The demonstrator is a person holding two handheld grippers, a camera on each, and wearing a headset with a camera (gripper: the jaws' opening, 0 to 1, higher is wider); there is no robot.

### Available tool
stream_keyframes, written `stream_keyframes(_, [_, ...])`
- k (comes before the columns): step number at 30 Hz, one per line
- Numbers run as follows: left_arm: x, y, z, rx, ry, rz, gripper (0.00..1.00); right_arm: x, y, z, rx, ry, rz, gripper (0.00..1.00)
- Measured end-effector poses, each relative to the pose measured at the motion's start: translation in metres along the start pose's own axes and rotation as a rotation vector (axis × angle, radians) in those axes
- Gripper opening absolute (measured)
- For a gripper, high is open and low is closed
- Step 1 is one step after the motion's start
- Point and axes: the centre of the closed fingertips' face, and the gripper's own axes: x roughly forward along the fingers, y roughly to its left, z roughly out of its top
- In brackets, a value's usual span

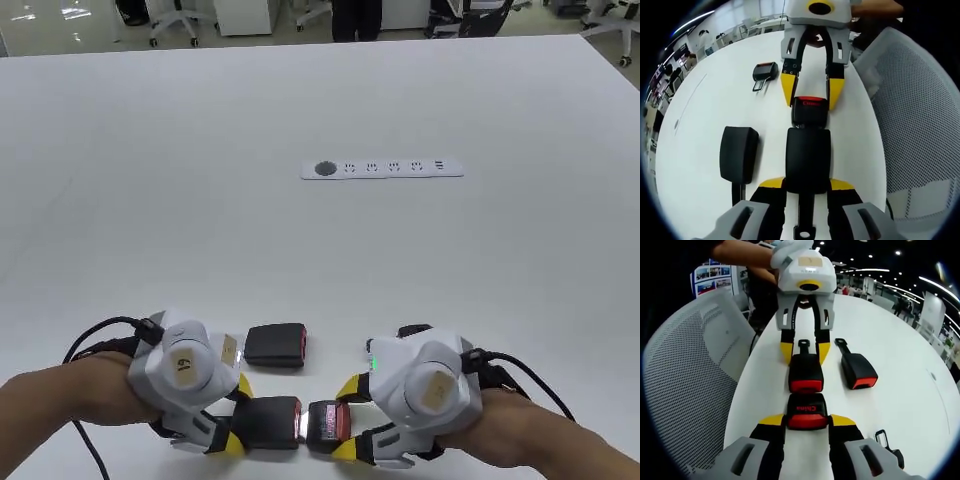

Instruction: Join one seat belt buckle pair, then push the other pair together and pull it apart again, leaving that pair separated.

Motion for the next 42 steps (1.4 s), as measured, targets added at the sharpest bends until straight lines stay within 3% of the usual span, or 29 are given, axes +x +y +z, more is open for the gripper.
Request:
stream_keyframes(10, [-0.004,0.002,-0.005,-0.018,0.01,0.043,0.36,-0.01,0.002,-0.003,-0.006,0.018,-0.004,0.38])
stream_keyframes(21, [-0.021,0.009,-0.007,-0.057,-0.04,0.095,0.39,-0.029,-0.015,-0.006,-0.026,0.022,-0.058,0.47])
stream_keyframes(27, [-0.033,0.016,0.0,-0.089,-0.065,0.12,0.41,-0.044,-0.027,-0.006,-0.032,0.025,-0.091,0.47])
stream_keyframes(31, [-0.039,0.027,0.0,-0.105,-0.079,0.135,0.42,-0.051,-0.037,-0.01,-0.029,0.03,-0.116,0.47])
stream_keyframes(39, [-0.053,0.047,0.011,-0.125,-0.106,0.17,0.43,-0.069,-0.057,-0.018,-0.02,0.04,-0.161,0.47])
stream_keyframes(42, [-0.054,0.058,0.009,-0.127,-0.113,0.178,0.43,-0.076,-0.065,-0.022,-0.013,0.042,-0.178,0.47])
